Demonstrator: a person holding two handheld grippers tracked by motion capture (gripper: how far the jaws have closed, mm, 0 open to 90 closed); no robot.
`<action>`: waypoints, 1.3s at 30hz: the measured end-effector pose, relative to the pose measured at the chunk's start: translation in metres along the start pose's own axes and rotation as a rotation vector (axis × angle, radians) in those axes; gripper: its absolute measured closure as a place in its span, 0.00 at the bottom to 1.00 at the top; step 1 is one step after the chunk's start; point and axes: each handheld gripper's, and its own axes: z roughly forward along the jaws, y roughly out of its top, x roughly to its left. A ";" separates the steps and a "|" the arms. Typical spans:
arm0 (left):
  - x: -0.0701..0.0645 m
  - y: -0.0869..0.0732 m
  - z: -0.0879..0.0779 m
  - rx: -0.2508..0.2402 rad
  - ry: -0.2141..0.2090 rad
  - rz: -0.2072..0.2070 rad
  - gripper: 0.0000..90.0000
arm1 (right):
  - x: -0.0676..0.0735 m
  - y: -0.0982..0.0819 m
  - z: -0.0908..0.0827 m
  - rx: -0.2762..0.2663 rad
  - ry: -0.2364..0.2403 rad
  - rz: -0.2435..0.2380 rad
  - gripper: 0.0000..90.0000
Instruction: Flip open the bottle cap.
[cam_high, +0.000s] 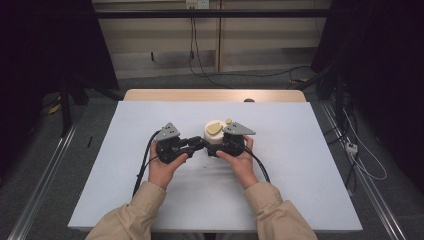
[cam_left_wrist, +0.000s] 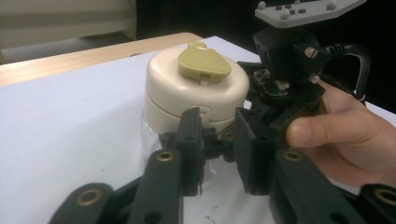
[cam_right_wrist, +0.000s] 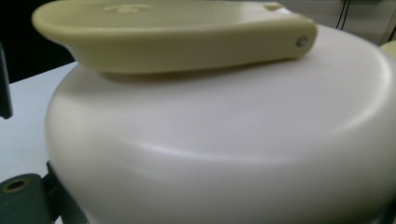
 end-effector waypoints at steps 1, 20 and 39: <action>0.000 0.001 0.001 0.004 0.002 0.001 0.83 | 0.000 0.000 0.000 0.001 0.000 -0.002 0.07; 0.004 0.001 0.016 0.047 -0.012 -0.021 0.94 | 0.000 0.000 0.000 0.002 0.000 0.000 0.07; 0.004 0.013 0.016 0.049 -0.006 -0.011 1.00 | 0.000 0.000 0.000 0.002 0.000 -0.002 0.07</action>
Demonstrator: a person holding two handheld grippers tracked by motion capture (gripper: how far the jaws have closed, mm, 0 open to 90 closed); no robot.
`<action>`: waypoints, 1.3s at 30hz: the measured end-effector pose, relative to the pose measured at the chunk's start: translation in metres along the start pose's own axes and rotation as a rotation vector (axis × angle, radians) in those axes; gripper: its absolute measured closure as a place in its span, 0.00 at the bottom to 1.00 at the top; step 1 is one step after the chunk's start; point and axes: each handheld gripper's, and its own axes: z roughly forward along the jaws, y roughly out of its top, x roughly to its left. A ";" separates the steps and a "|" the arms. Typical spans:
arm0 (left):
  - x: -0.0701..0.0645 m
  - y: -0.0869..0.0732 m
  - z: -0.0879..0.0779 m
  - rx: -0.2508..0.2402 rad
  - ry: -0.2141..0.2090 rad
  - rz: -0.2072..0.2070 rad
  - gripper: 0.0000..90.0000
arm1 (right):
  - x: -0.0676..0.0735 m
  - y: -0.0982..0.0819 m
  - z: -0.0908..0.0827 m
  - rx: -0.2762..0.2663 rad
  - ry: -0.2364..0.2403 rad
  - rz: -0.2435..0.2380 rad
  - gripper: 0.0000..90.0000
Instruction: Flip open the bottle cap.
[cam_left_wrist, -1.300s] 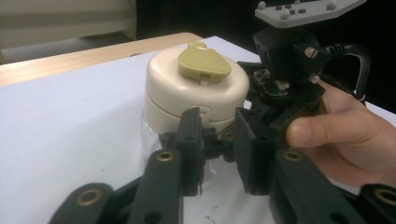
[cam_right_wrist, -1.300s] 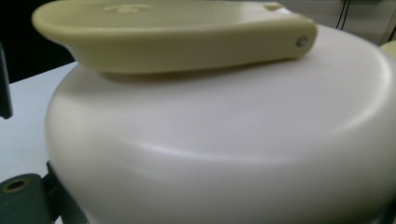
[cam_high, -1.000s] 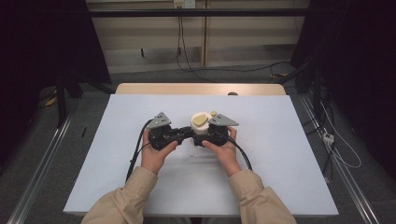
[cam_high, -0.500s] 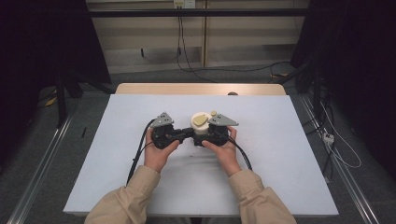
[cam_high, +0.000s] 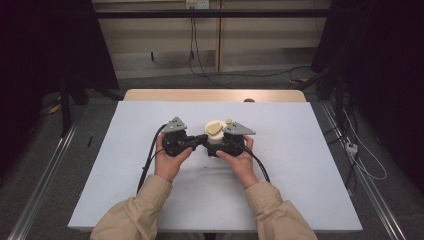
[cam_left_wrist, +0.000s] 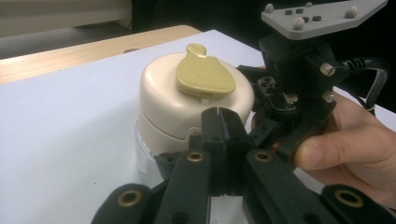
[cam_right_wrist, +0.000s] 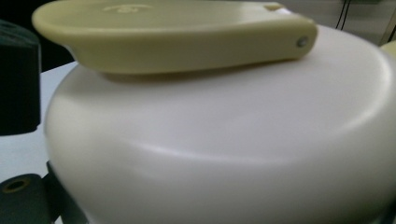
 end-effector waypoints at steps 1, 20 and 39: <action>0.000 0.000 0.000 0.001 0.002 -0.001 1.00 | 0.000 0.000 0.000 0.000 0.000 0.000 0.07; 0.005 0.003 0.000 0.016 0.029 -0.010 1.00 | 0.000 0.000 0.000 0.000 0.000 0.000 0.07; 0.001 0.012 0.003 0.024 0.038 0.006 1.00 | 0.000 0.000 0.000 0.000 0.000 0.002 0.07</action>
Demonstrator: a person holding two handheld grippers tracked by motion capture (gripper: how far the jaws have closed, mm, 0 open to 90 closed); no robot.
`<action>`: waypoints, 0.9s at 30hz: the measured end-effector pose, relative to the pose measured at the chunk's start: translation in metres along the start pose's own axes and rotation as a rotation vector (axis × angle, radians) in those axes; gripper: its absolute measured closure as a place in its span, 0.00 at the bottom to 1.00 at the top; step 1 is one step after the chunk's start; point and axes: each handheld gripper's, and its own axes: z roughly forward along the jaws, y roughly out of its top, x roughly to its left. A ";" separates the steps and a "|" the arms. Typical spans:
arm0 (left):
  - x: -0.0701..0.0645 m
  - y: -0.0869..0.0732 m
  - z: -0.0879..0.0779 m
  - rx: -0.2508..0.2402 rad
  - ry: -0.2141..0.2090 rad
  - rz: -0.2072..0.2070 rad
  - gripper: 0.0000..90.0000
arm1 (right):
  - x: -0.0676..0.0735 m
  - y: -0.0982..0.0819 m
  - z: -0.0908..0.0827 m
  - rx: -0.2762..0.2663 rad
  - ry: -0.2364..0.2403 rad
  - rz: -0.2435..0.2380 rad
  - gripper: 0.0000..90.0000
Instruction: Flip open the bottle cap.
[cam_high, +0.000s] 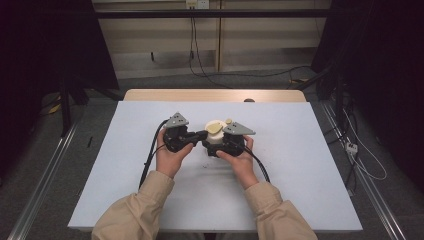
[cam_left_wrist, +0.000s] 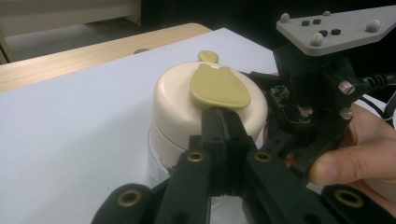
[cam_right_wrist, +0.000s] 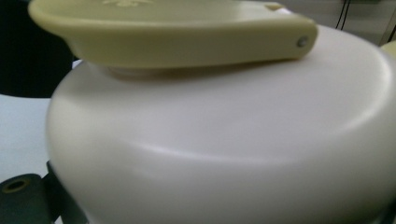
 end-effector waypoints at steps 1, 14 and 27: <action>0.000 0.001 0.000 -0.001 -0.001 0.000 1.00 | 0.000 0.000 0.000 0.000 0.000 0.000 0.07; -0.003 0.007 0.002 -0.008 -0.005 0.003 1.00 | 0.000 0.000 0.000 0.001 -0.001 -0.002 0.07; -0.004 0.013 0.002 -0.019 -0.007 0.003 1.00 | 0.000 0.000 0.000 0.000 0.000 0.000 0.07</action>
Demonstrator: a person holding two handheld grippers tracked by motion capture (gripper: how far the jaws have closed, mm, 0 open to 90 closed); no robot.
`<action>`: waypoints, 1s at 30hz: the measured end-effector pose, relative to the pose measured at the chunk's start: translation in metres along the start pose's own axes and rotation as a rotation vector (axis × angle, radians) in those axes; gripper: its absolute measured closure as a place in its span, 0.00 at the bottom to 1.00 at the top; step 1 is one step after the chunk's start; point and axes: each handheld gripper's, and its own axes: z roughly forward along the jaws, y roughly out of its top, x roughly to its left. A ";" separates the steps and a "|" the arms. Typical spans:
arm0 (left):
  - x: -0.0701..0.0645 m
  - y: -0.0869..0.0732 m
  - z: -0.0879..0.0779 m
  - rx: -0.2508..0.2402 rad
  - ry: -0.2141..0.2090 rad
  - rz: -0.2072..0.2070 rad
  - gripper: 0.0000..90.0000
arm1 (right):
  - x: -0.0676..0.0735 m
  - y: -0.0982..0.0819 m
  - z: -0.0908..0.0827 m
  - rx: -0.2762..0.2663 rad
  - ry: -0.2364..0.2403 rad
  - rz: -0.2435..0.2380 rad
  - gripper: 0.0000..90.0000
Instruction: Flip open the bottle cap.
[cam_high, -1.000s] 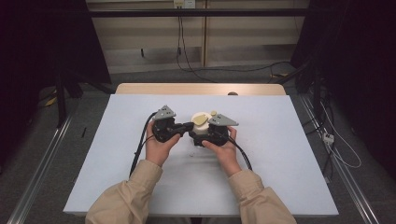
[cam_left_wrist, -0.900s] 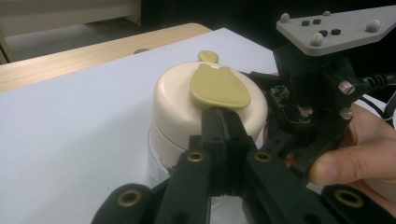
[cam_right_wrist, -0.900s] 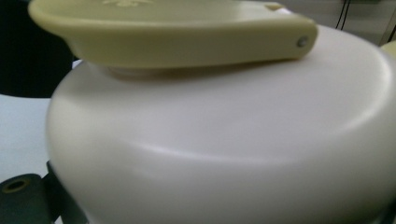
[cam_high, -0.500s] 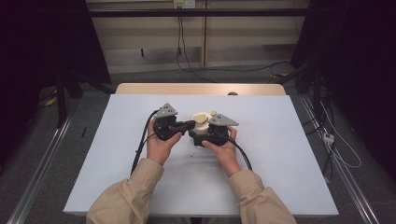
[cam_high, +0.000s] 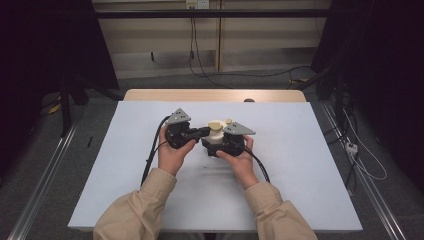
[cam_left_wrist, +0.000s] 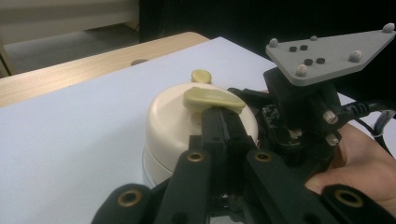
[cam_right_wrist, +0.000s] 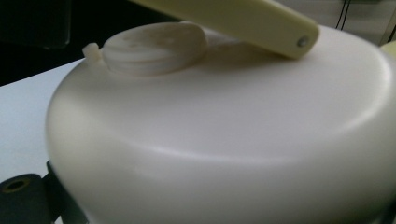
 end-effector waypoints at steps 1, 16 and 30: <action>0.000 0.000 0.000 0.000 -0.001 0.001 1.00 | 0.000 0.000 0.000 0.000 0.000 0.000 0.07; -0.002 0.008 0.001 -0.001 0.004 0.012 1.00 | 0.000 0.000 0.000 0.000 0.000 0.000 0.07; -0.003 0.011 0.004 0.001 0.003 0.017 1.00 | 0.000 0.000 0.000 0.000 -0.001 -0.001 0.07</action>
